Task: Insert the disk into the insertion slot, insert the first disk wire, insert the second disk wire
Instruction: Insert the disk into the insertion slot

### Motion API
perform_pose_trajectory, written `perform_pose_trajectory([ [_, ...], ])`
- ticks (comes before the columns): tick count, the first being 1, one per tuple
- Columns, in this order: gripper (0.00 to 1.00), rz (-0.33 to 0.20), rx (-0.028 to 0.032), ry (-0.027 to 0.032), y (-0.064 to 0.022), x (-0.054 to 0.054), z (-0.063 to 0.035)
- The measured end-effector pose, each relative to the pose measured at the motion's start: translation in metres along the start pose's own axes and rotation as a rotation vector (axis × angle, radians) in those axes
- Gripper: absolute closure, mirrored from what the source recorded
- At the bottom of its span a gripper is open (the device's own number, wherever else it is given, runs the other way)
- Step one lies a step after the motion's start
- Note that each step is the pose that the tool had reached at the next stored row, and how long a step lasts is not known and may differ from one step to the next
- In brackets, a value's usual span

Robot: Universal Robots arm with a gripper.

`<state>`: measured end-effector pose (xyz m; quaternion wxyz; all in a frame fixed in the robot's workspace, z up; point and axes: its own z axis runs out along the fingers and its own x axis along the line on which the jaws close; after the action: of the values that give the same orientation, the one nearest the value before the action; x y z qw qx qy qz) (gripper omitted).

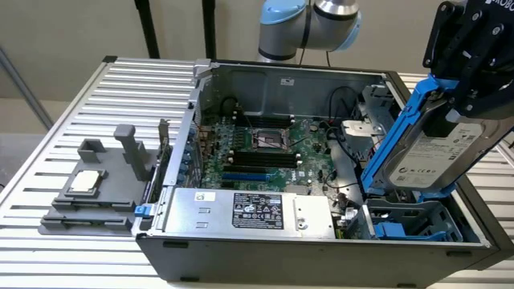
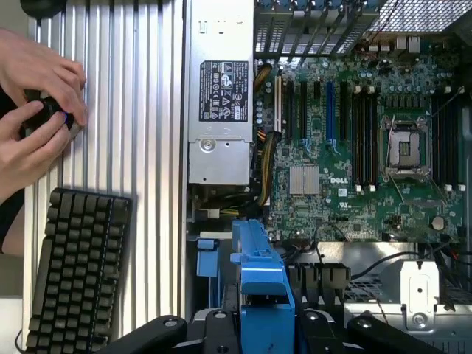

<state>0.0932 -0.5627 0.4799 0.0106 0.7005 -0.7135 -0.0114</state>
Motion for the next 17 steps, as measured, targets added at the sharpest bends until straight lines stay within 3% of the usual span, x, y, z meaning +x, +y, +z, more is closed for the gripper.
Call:
perform_pose_trajectory([
  [3,0.68,0.0,-0.0005,-0.007,-0.0122,0.0,-0.0002],
  [9,0.68,-0.004,0.0015,-0.0294,-0.0145,0.014,0.0075],
  [13,0.68,-0.017,0.0039,-0.0346,-0.0148,0.019,0.0125],
  [17,0.68,-0.035,0.0113,-0.0356,-0.0149,0.021,0.0159],
])
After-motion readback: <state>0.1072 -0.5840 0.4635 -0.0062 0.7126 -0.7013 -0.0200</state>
